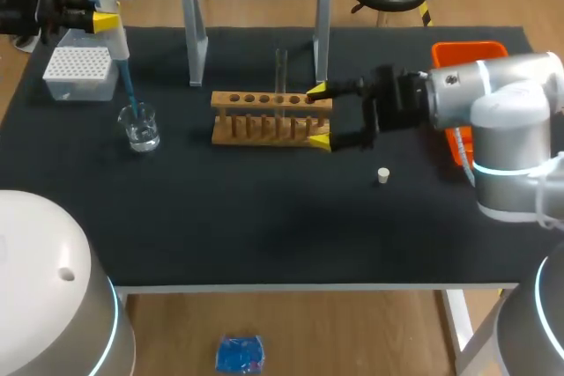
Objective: Invert the test tube, pick up the pipette, mount the tip to pipette, aspirate from beaker and dispense into the tube, eject the tip, return the pipette, and cap with the stopper.
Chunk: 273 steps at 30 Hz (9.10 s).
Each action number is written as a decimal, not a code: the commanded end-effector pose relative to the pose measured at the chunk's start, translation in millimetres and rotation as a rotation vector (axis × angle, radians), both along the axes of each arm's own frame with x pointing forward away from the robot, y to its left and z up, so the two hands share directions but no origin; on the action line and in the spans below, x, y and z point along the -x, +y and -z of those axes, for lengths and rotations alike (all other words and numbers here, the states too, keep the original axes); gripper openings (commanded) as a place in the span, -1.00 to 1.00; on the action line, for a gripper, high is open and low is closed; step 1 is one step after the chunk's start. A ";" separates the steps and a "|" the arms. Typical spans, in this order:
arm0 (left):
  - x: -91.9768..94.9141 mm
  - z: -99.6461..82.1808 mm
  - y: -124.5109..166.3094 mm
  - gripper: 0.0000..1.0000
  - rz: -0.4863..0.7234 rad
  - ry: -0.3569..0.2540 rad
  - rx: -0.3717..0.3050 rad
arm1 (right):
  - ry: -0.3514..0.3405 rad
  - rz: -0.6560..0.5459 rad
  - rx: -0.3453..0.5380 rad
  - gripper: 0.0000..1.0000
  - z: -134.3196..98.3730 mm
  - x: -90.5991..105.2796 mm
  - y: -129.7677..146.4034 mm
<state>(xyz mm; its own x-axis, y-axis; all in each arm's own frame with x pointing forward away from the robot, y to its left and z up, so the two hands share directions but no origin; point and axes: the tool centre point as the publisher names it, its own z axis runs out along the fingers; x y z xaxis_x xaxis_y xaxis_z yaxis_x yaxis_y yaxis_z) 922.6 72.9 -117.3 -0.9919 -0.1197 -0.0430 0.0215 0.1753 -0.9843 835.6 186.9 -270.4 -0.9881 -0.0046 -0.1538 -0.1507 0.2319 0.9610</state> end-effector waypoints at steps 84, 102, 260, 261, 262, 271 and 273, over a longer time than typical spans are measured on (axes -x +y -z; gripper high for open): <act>-0.7 0.0 0.9 -1.00 0.003 -0.001 0.000 | 0.063 0.348 0.227 1.00 83.2 -4.9 213.8; -4.7 5.7 2.0 -1.00 0.004 -0.006 0.008 | 0.063 0.348 0.227 1.00 83.2 -4.9 213.8; -25.2 67.8 9.5 -1.00 -0.035 0.023 0.034 | -0.061 0.263 0.126 1.00 -98.0 -11.9 143.5; -25.2 67.8 9.5 -1.00 -0.035 0.023 0.034 | -0.067 0.247 0.118 1.00 -102.9 -13.9 141.3; -25.2 67.8 9.5 -1.00 -0.035 0.023 0.034 | -0.063 0.226 0.110 1.00 -106.6 -15.3 139.7; -25.2 67.8 9.5 -1.00 -0.035 0.023 0.034 | -0.044 0.106 0.066 1.00 -138.9 -32.4 130.8; -25.2 67.8 9.5 -1.00 -0.035 0.023 0.034 | -0.046 0.090 0.066 1.00 -145.0 -35.8 129.9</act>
<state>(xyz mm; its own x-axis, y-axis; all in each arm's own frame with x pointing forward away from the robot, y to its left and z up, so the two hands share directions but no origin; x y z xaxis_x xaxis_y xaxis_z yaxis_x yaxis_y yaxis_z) 946.6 81.5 -184.6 -0.9872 -0.1587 -0.0152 -0.0076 0.1425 -0.9898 866.6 326.4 -132.3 -0.8408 0.4501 -0.3007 -0.1697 0.3083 0.9360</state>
